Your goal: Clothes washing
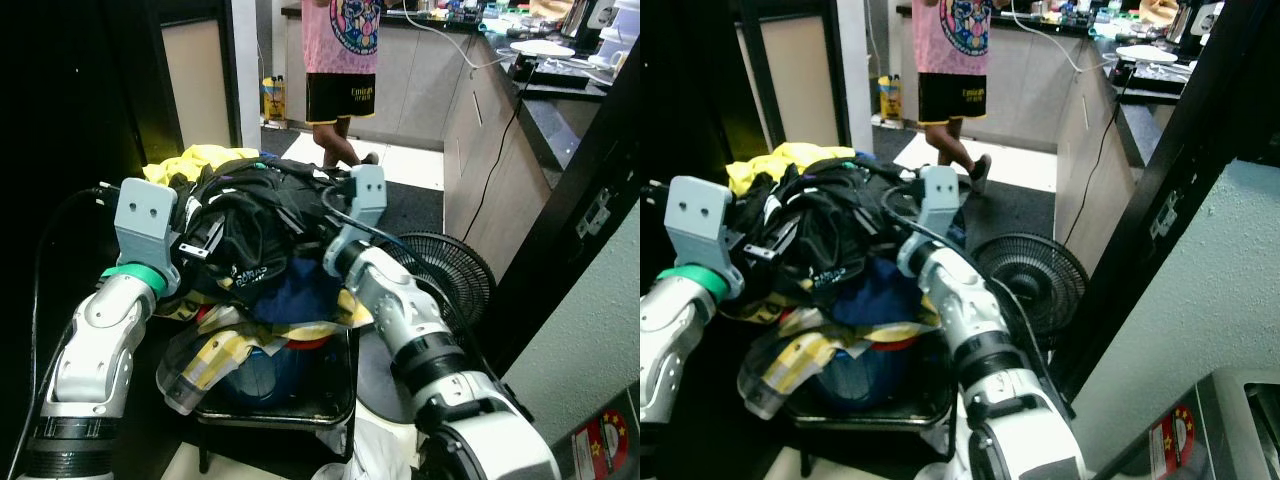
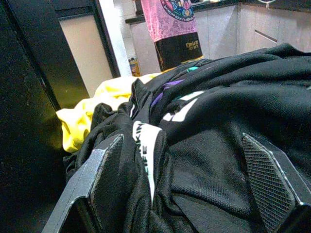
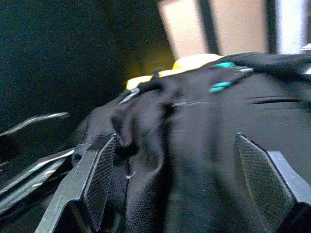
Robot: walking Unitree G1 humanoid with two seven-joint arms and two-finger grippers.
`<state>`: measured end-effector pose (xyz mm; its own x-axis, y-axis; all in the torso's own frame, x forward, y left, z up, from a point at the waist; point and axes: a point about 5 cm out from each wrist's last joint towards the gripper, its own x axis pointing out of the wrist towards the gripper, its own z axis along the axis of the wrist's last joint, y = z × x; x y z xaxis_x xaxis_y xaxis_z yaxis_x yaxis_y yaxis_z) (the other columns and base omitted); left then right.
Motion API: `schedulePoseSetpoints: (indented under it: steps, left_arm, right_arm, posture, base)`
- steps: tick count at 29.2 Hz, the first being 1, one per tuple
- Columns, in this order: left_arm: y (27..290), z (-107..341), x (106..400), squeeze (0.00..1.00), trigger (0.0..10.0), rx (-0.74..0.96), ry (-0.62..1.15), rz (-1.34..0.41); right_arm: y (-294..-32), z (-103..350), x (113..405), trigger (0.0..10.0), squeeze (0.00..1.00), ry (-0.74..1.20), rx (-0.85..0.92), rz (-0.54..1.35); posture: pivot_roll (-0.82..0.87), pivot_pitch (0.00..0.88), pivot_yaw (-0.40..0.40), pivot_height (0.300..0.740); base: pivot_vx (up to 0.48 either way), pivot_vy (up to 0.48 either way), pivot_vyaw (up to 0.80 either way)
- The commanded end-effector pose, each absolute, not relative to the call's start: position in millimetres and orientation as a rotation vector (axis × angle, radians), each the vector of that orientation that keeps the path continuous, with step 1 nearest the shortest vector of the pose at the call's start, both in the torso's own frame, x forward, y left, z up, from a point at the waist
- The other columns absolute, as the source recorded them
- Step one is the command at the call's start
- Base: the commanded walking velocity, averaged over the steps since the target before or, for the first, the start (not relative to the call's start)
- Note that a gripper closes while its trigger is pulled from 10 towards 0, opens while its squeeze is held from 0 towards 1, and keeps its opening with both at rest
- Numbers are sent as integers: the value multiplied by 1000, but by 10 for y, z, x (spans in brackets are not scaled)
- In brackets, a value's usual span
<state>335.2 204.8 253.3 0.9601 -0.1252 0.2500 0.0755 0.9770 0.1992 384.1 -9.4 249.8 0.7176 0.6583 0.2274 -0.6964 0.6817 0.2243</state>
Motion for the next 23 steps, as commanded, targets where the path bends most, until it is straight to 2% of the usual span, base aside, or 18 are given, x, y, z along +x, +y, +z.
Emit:
schedulePoseSetpoints:
  steps: [1,16,23]
  left_arm:
    - [2025,2509,3335,0,10000,198,-253,-109]
    - [1992,2467,3345,0,10000,214,-221,-126]
    - [1989,2466,3353,0,10000,211,-216,-124]
  right_arm:
    - [-59,2482,3833,10000,0,-123,295,781]
    - [94,2460,3810,10000,0,-112,284,832]
    - [224,2510,3737,10000,0,-130,277,933]
  posture:
    - [28,82,9,740]
    - [31,91,9,740]
    - [30,95,8,740]
  base:
    - [0,0,0]
    - [0,0,0]
    - [0,0,0]
